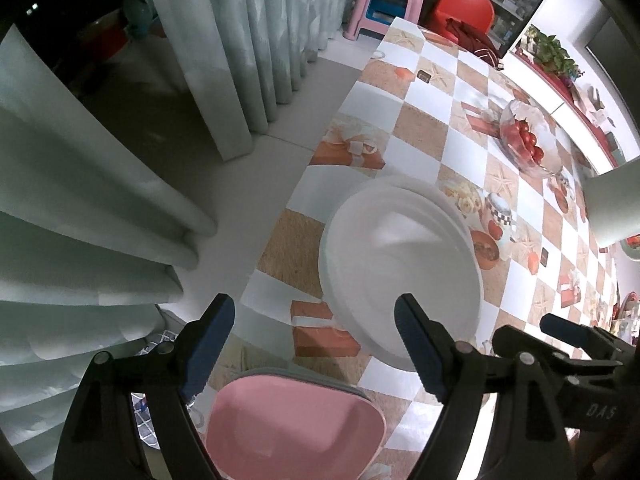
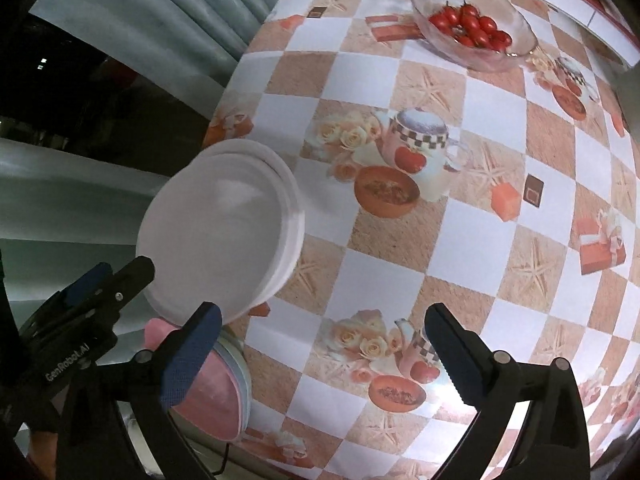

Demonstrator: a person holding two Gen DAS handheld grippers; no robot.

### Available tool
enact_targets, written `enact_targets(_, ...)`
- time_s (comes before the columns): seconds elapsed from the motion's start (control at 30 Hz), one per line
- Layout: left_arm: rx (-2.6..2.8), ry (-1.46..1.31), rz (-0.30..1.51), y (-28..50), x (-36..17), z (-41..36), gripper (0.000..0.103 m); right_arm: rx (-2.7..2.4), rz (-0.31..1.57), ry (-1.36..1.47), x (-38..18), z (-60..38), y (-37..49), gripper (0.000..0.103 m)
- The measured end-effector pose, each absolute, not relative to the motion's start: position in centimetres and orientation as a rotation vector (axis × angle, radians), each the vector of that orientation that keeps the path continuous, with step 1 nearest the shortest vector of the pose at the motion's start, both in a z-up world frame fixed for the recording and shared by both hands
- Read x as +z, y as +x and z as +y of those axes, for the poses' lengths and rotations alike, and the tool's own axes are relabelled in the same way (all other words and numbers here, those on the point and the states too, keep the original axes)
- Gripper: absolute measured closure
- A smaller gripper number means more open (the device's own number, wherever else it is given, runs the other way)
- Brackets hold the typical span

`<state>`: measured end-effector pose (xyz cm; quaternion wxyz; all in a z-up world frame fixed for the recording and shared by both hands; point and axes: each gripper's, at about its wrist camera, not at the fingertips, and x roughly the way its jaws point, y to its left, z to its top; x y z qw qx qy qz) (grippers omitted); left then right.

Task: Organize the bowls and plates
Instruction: 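Close both tools on the rim of the combined white plate stack, then lift the white plate stack with both tools and carry it over the pink plate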

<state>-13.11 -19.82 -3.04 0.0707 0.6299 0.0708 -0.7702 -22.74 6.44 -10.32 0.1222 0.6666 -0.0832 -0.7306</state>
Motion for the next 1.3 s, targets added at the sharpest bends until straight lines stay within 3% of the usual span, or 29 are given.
enact_targets(0.87, -2.194, 2.005, 0.176, -17.3, -8.5, -20.0, 0.018, -2.133, -0.214, 2.003, -13.9, 4.1, -27.2, 0.001)
enact_targets(0.9, -2.194, 2.009, 0.177, -17.5, -8.8, -20.0, 0.018, -2.136, -0.208, 2.002, -14.2, 4.0, -27.4, 0.003)
enact_targets(1.0, -2.190, 2.038, 0.169, -17.9, -9.7, -19.9, 0.018, -2.098, -0.207, 2.022, -15.4, 3.2, -27.8, 0.026)
enact_targets(1.13, -2.205, 2.053, 0.140, -18.2, -10.4, -19.7, 0.020, -2.068, -0.224, 2.013, -16.5, 2.5, -28.2, 0.047)
enact_targets(1.17, -2.212, 2.063, 0.149, -18.3, -10.5, -19.7, 0.023, -2.049, -0.253, 2.006, -16.7, 2.4, -28.3, 0.052)
enact_targets(1.2, -2.223, 2.071, 0.161, -18.4, -10.5, -19.6, 0.027, -2.011, -0.288, 1.999, -17.0, 2.2, -28.4, 0.063)
enact_targets(1.27, -2.260, 2.104, 0.199, -18.5, -10.4, -19.2, 0.052, -1.979, -0.284, 1.989, -17.2, 1.4, -28.5, 0.073)
enact_targets(1.3, -2.270, 2.116, 0.197, -18.6, -10.4, -18.8, 0.056, -1.976, -0.259, 1.980, -17.1, 0.9, -28.5, 0.076)
